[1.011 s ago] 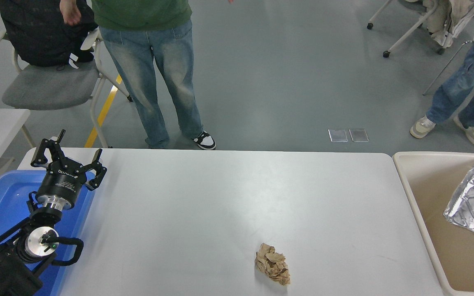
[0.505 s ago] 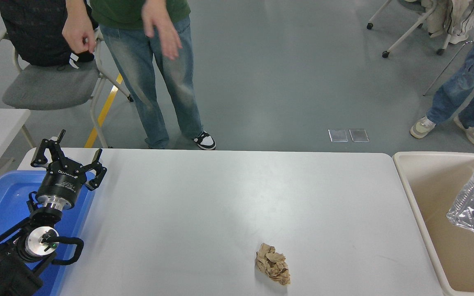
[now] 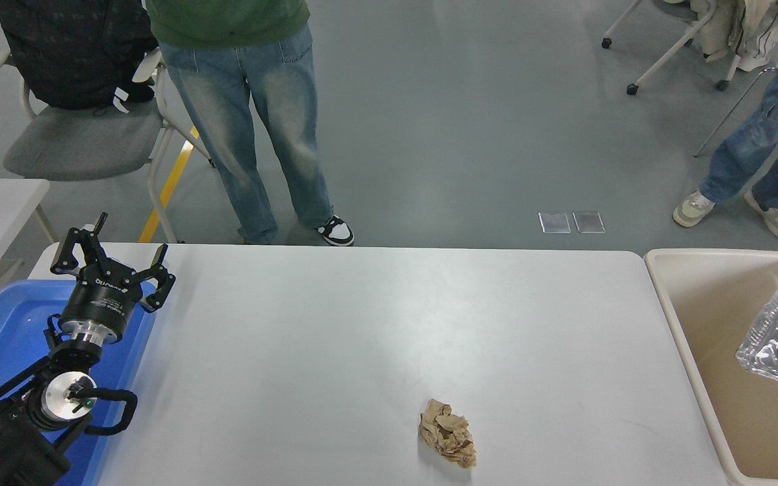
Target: Clean the table surface
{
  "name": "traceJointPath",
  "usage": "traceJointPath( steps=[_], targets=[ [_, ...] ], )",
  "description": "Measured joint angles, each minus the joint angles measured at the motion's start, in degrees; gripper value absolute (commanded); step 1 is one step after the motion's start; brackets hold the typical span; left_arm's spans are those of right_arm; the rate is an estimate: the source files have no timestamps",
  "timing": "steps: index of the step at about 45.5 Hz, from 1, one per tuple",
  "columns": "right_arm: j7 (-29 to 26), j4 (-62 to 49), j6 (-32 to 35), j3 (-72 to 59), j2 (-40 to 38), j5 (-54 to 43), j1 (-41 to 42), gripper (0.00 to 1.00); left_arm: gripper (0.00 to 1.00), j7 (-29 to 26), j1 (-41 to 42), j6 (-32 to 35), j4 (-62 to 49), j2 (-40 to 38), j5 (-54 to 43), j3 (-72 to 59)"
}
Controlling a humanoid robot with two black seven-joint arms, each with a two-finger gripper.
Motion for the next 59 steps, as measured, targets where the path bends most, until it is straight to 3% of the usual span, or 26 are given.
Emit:
traceJointPath(
  steps=[33,48,59],
  targets=[
    [0.2,0.1,1.5,0.2,-1.6,2.8,0.5,0.98,0.99,-0.1,0.1,0.1,0.0,0.0,0.0,0.1],
    [0.2,2.0,6.0,1.2,-3.6,8.1,2.2,0.98,0.99,-0.1,0.1,0.1,0.0,0.0,0.0,0.1],
    [0.1,17.2,9.0,9.9,-13.0,13.8,2.9,0.98,0.99,-0.1,0.1,0.1,0.0,0.0,0.0,0.1]
  ],
)
